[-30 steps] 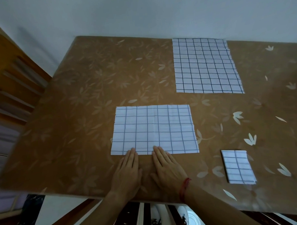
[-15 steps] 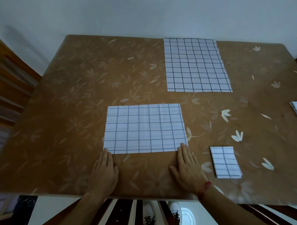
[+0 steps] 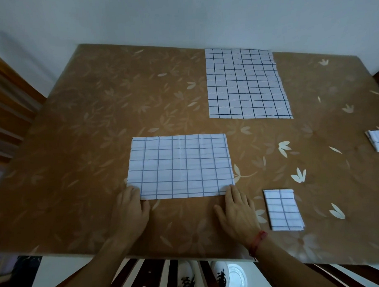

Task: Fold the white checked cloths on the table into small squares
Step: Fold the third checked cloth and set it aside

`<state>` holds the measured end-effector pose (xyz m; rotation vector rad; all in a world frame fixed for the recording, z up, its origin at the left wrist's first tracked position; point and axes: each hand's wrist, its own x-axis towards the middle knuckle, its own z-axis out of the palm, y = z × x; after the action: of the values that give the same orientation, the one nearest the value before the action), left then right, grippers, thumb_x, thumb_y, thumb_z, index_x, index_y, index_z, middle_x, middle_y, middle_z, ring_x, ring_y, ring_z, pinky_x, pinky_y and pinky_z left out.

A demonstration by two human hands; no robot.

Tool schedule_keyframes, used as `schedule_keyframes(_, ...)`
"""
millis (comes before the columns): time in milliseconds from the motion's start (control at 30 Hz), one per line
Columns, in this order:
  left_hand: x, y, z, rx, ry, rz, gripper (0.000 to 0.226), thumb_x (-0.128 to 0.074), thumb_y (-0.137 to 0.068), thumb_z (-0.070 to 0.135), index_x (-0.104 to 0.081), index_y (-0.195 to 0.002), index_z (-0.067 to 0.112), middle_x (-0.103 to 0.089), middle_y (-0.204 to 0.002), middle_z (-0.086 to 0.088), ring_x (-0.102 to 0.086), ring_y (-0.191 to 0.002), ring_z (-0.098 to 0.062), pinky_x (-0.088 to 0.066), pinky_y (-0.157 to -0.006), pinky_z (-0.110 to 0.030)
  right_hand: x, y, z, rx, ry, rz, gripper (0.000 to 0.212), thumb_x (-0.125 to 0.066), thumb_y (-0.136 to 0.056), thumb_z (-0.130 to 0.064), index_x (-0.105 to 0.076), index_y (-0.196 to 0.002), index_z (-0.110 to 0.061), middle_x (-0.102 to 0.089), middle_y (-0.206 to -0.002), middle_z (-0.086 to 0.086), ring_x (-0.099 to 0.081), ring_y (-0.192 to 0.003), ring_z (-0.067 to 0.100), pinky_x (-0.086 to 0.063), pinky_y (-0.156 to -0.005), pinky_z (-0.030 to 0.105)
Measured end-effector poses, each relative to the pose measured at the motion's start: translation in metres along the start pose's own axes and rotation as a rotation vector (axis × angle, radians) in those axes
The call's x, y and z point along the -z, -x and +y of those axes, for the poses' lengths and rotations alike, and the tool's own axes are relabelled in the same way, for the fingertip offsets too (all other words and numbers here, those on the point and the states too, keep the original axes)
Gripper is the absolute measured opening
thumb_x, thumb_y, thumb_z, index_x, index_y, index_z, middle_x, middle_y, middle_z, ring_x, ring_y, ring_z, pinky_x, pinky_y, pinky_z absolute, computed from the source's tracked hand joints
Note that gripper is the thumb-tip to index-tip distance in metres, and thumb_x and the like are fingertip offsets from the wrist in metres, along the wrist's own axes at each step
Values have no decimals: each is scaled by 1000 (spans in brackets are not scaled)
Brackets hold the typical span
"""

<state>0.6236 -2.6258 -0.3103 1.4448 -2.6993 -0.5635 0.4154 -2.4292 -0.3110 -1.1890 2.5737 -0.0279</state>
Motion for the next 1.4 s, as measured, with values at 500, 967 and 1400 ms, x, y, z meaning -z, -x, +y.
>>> schedule_keyframes(500,-47,-38,94,-220,-53,-92,66,-44,-96,42,-20,-151,14,-10,-160,-5,-2,-147,-18,-2,-115,-35,39,-62,17,-36,-152,39,43,-48,-92,-39,-51,-126,-14,-60,-118,11,-57,-106,31,-46,-87,42)
schedule_keyframes(967,-48,-40,90,-215,15,-95,65,-40,-98,44,-15,-152,18,-5,-161,0,3,-147,-14,3,-115,-31,75,-138,6,-493,-927,-61,31,-63,-87,-32,-65,-75,-4,-64,-73,13,-62,-74,31,-52,-74,42)
schedule_keyframes(1400,-47,-40,87,-224,67,-105,69,-44,-97,43,-12,-152,18,-2,-161,1,6,-146,-13,3,-117,-30,72,-143,8,-524,-1053,-116,14,-73,-82,-15,-65,-73,-9,-69,-84,10,-63,-66,15,-57,-59,31)
